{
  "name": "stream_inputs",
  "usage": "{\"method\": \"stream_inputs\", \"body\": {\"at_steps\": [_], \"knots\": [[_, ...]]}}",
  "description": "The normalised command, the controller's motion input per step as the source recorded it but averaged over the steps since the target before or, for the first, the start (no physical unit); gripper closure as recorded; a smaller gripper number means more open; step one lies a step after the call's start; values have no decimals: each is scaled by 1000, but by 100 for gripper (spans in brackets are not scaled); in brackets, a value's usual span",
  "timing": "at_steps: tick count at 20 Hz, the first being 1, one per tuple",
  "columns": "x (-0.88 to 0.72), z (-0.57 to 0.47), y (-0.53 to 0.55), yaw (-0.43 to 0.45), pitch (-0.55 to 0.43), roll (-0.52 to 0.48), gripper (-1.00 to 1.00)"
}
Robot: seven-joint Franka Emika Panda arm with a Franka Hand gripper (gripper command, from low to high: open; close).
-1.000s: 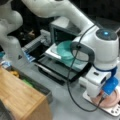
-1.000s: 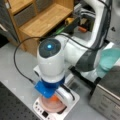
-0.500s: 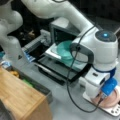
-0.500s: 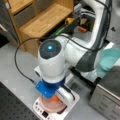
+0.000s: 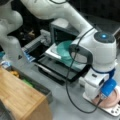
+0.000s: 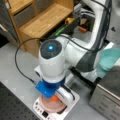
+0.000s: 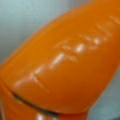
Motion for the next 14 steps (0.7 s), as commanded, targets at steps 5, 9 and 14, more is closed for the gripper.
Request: {"method": "stream_inputs", "body": {"at_steps": [5, 9, 14], "knots": [[-118, -121, 101, 12, -164, -274, 100], [-105, -130, 114, 13, -168, -250, 100], [-84, -171, 115, 7, -180, -252, 100]]}}
